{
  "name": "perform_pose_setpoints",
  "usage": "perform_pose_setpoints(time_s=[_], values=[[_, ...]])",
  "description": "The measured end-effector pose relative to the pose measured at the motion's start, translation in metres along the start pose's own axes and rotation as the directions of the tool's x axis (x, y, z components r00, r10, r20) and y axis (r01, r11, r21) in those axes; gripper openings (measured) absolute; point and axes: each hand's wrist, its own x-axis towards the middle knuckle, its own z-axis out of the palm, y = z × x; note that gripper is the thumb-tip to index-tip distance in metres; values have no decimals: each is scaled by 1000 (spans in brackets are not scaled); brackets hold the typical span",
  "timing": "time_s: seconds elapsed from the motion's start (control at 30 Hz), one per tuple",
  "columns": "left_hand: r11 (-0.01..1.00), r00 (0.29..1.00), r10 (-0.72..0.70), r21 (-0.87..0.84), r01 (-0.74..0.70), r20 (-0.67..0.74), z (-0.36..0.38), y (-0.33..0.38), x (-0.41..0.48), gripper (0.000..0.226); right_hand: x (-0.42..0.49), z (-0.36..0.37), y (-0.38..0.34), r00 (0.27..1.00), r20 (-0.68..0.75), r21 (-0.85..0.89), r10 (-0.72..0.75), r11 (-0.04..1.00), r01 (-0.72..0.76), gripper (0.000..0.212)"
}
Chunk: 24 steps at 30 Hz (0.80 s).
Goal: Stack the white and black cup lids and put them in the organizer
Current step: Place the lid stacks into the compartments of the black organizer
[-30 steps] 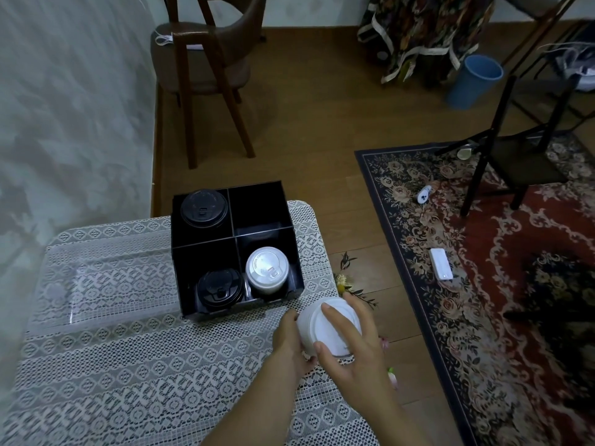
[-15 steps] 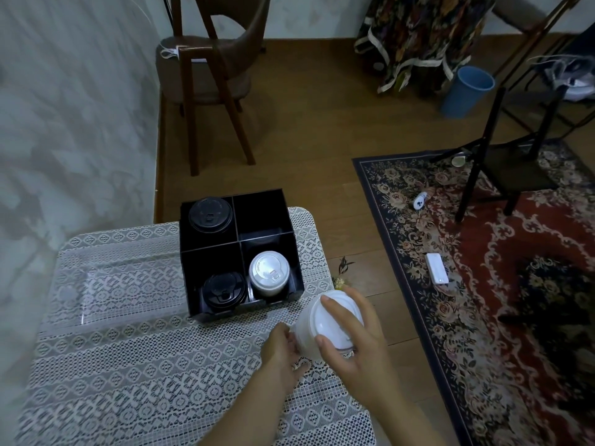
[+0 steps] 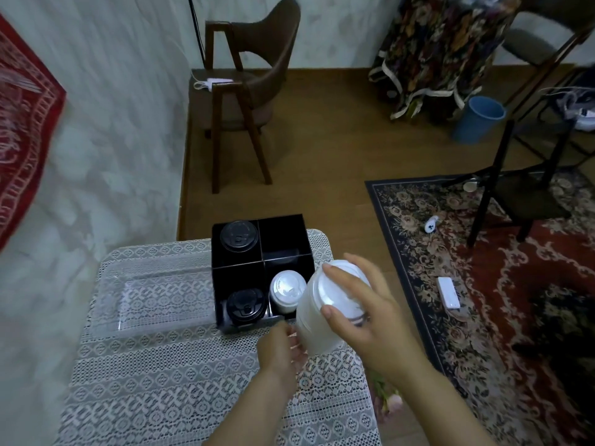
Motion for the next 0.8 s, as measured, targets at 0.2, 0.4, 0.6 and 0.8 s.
perform_pose_setpoints(time_s=[0.2,0.4,0.6,0.8], values=[[994,995,92,-58,-90,39,16,52,-10,18,51,-17,-26,998,-6,-1,-68,998,68,42],[988,991,127,-89,-123,39,33,91,-1,21,97,-27,-41,992,1,-14,-124,992,124,43],[976,988,149,-163,-142,32,46,117,18,22,138,-19,-32,991,44,-3,-125,992,125,48],[952,989,141,-279,-125,36,56,132,34,14,165,-1,-11,992,83,30,-94,995,92,50]])
